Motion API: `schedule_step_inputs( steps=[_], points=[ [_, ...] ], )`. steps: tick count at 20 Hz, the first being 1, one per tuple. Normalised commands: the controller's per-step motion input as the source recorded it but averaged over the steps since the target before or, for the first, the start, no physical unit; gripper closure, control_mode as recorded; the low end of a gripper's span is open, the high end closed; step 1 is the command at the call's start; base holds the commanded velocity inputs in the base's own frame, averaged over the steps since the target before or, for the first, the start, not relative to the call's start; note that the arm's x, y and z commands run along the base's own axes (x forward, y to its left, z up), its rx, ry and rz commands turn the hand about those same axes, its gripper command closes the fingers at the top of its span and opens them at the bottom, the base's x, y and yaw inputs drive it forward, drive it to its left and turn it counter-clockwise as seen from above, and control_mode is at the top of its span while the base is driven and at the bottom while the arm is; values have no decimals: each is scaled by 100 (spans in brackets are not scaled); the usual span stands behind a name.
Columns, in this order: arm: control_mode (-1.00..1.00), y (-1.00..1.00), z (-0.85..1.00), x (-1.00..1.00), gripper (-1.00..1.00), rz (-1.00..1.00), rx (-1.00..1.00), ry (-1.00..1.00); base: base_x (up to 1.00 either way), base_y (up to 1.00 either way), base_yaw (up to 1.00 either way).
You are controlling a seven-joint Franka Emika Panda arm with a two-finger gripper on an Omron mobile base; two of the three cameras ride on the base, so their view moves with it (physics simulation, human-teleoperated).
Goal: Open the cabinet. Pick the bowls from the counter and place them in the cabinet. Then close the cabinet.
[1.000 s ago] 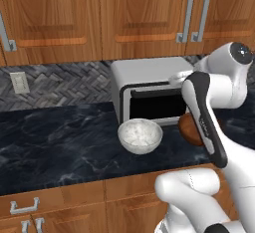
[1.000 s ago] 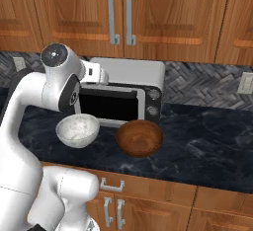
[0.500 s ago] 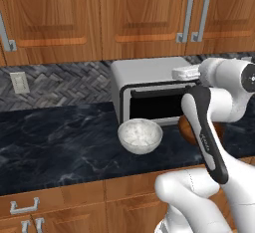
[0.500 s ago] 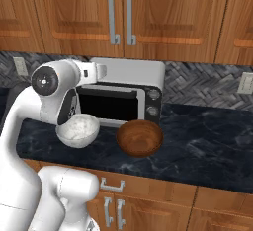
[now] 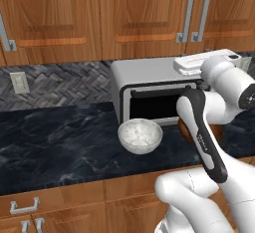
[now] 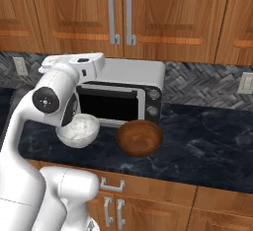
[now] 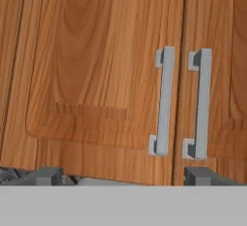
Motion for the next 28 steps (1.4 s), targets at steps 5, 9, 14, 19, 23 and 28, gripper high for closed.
schedule_step_inputs(
  steps=[5, 9, 14, 19, 23, 28],
  points=[
    [-100, -3, 30, 0, -100, 0, 0, -29, 0, 0, 0],
    [-100, -8, 21, 0, -100, 0, 0, -16, 0, 0, 0],
    [-100, -18, 13, 0, -100, 0, 0, -3, 0, 0, 0],
    [-100, -20, 9, 0, -100, 0, 0, 0, 0, 0, 0],
    [-100, -13, 9, 8, -100, 0, 0, 0, 0, 0, 0],
    [-100, -3, 4, 24, -100, 0, 0, 0, 0, 0, 0]
  ],
)
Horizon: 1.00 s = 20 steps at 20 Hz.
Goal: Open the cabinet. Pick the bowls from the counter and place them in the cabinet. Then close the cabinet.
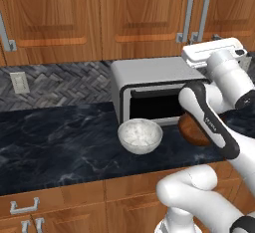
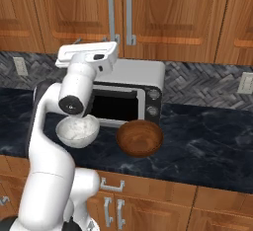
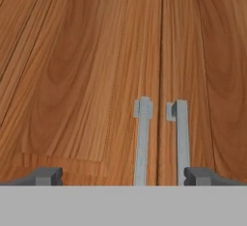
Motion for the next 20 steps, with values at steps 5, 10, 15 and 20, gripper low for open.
schedule_step_inputs(
  steps=[5, 10, 15, 20],
  points=[
    [-100, 0, 0, 35, -100, 0, 0, 1, 0, 0, 0],
    [-100, 0, 0, 38, -100, 0, 0, 0, 0, 0, 0],
    [-100, -4, 0, 43, -100, 0, 0, 0, 0, 0, 0],
    [-100, -18, 0, 44, -100, 0, 0, 0, 0, 0, 0]
  ],
)
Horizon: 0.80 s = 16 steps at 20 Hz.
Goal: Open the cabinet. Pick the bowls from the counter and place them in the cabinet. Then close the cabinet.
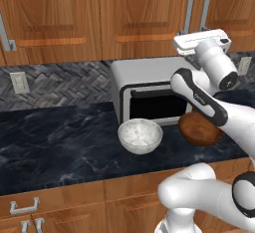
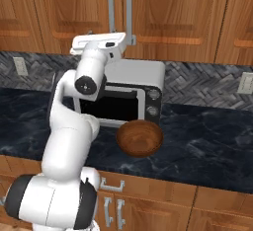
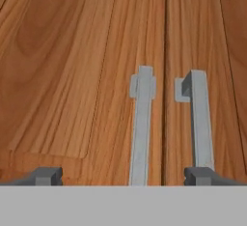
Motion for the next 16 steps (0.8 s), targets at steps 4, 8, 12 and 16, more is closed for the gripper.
schedule_step_inputs(
  steps=[4, 8, 12, 16],
  points=[
    [-100, -22, 0, 41, -100, 0, 0, 0, 0, 0, 0],
    [-100, -8, 0, 36, -100, 0, 0, 0, 0, 0, 0],
    [-100, 0, 0, 35, -100, 0, 0, 0, 0, 0, 0],
    [-100, 0, 0, 38, -100, 0, 0, 0, 0, 0, 0]
  ],
)
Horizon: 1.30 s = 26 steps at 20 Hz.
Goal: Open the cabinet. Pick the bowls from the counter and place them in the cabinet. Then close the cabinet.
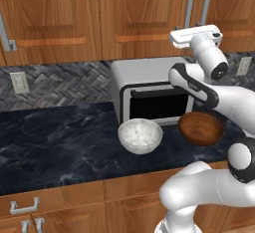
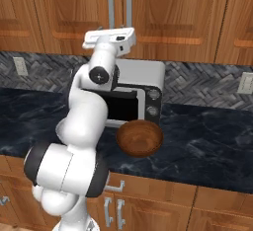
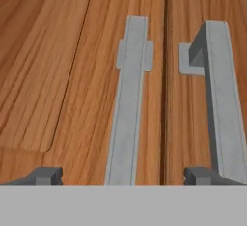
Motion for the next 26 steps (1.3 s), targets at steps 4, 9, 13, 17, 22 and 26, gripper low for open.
schedule_step_inputs(
  steps=[4, 9, 13, 17, 22, 26],
  points=[
    [-100, 0, 0, 42, -100, 0, 0, 0, 0, 0, 0],
    [-100, 0, 0, 50, -100, 0, 0, 1, 0, 0, 0],
    [-100, 0, 0, 44, 100, 0, 0, 3, 0, 0, 0],
    [-100, 0, 0, 10, 100, 0, 0, 0, 0, 0, 0],
    [-100, 0, 0, 0, 100, 0, 0, 0, 0, 0, 0],
    [-100, 0, 20, -13, 100, 0, -1, 10, 0, 0, 0]
  ],
)
